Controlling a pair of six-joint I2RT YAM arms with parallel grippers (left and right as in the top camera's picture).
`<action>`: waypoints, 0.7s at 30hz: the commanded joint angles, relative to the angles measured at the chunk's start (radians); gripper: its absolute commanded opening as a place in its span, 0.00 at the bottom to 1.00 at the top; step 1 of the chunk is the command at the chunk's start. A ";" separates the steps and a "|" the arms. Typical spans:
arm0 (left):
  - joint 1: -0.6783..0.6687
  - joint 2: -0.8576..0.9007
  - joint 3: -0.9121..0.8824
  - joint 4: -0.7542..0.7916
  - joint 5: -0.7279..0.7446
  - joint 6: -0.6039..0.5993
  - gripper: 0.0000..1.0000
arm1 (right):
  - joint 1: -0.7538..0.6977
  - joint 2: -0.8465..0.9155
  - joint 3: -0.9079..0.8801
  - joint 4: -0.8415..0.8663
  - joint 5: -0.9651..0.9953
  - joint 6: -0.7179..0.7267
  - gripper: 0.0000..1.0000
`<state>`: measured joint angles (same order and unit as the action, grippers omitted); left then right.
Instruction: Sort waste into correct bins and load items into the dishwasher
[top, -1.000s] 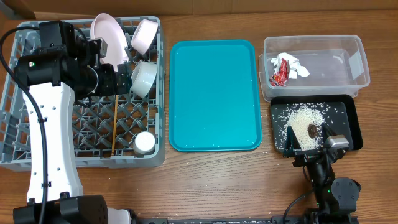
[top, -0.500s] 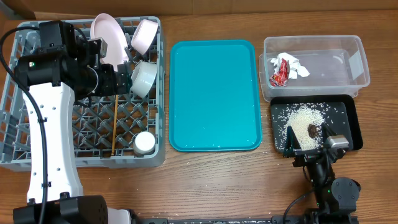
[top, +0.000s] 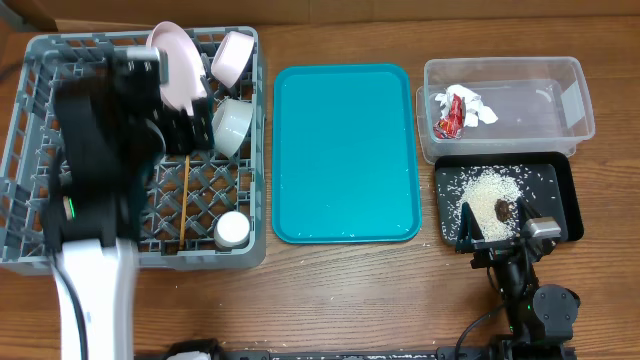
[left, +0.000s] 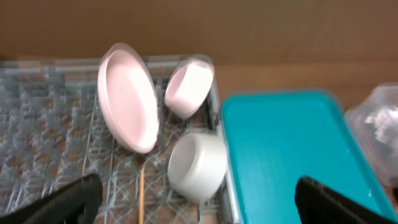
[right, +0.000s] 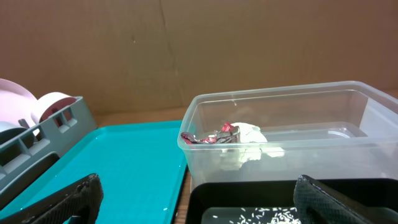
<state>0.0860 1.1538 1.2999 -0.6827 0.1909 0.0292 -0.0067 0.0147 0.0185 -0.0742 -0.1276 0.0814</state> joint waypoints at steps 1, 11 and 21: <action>-0.002 -0.196 -0.259 0.138 0.039 0.013 1.00 | -0.004 -0.012 -0.010 0.005 -0.008 -0.003 1.00; -0.027 -0.755 -0.953 0.572 0.072 -0.007 1.00 | -0.004 -0.012 -0.010 0.005 -0.008 -0.003 1.00; -0.071 -1.025 -1.257 0.717 0.061 0.064 1.00 | -0.004 -0.012 -0.010 0.005 -0.008 -0.003 1.00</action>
<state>0.0257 0.1761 0.0929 0.0227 0.2508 0.0441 -0.0067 0.0147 0.0185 -0.0746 -0.1307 0.0814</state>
